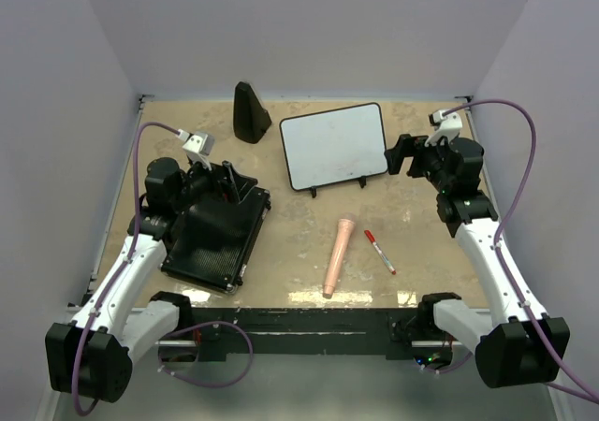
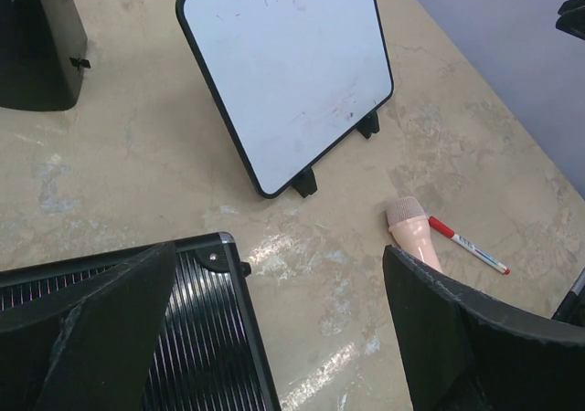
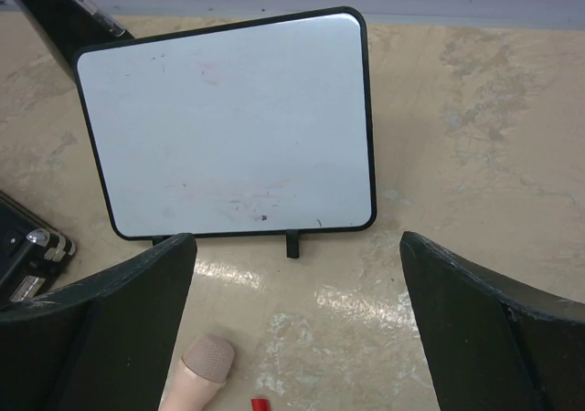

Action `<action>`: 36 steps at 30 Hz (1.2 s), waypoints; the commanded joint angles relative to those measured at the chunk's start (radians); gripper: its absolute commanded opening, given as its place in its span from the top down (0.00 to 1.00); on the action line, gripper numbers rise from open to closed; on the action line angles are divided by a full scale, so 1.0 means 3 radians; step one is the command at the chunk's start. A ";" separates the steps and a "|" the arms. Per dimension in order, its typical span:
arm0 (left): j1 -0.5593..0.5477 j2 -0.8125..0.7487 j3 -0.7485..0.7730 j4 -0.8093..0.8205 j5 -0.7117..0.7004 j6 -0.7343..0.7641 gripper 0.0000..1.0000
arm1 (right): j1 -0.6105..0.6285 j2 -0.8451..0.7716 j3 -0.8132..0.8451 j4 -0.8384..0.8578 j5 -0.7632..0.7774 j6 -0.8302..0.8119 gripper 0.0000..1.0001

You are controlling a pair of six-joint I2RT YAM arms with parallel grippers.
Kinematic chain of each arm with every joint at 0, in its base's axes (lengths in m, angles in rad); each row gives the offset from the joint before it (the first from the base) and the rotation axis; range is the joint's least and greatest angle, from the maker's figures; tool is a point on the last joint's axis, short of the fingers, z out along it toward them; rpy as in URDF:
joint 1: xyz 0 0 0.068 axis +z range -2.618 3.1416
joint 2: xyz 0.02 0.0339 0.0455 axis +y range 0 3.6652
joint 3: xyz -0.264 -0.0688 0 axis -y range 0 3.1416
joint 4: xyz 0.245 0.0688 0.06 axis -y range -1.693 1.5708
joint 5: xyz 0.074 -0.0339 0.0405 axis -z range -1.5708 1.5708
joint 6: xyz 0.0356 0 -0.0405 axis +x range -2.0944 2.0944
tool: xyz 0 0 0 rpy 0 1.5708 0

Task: Write a sentence on the whiteboard
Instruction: Open the whiteboard marker at the center of the board.

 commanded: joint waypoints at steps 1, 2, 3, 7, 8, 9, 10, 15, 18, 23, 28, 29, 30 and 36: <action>0.0008 -0.0049 -0.0010 0.0116 0.0020 0.0075 0.00 | -0.0004 -0.0074 -0.0041 0.0147 -0.0072 -0.0052 0.01; 0.0008 -0.0049 -0.0010 0.0116 0.0025 0.0080 0.00 | -0.0004 -0.0080 -0.0047 0.0147 -0.0093 -0.0062 0.01; 0.0008 -0.0054 -0.0010 0.0116 0.0025 0.0085 0.00 | 0.0001 -0.0085 -0.0052 0.0147 -0.0098 -0.0087 0.01; 0.0008 -0.0075 -0.0015 0.0116 0.0040 0.0090 0.00 | -0.0004 -0.0105 -0.0082 0.0147 -0.0271 -0.0215 0.01; 0.0008 -0.0075 -0.0020 0.0116 0.0045 0.0085 0.00 | -0.0004 -0.0115 -0.0108 0.0147 -0.0308 -0.0302 0.01; 0.0008 -0.0075 -0.0020 0.0121 0.0071 0.0090 0.00 | -0.0004 -0.0126 -0.0123 0.0147 -0.0354 -0.0338 0.01; 0.0003 -0.0075 -0.0020 0.0116 0.0081 0.0090 0.00 | 0.0001 -0.0136 -0.0128 0.0147 -0.0430 -0.0414 0.01; 0.0008 -0.0075 -0.0031 0.0147 0.0163 0.0095 0.00 | -0.0004 -0.0172 -0.0195 0.0076 -0.0905 -0.0818 0.01; 0.0008 -0.0075 -0.0041 0.0172 0.0229 0.0085 0.00 | 0.0001 -0.0162 -0.0190 -0.0067 -0.1381 -0.1212 0.01; -0.0002 -0.0059 -0.0087 0.0305 0.0326 -0.0068 0.00 | 0.0001 -0.0151 -0.0129 -0.0287 -0.1668 -0.1605 0.01; -0.0038 -0.0049 -0.0092 0.0346 0.0414 -0.0084 0.00 | 0.0001 -0.0059 0.0004 -0.0527 -0.1679 -0.1816 0.01; -0.0038 -0.0049 -0.0092 0.0346 0.0414 -0.0079 0.00 | 0.0001 -0.0039 0.0000 -0.0497 -0.1648 -0.1826 0.01; -0.0038 -0.0049 -0.0092 0.0346 0.0419 -0.0074 0.00 | 0.0001 -0.0008 -0.0006 -0.0456 -0.1597 -0.1811 0.01; -0.0049 -0.0075 -0.0092 0.0397 0.0404 -0.0135 0.00 | 0.0001 0.0150 0.0239 -0.0420 -0.1137 -0.1617 0.01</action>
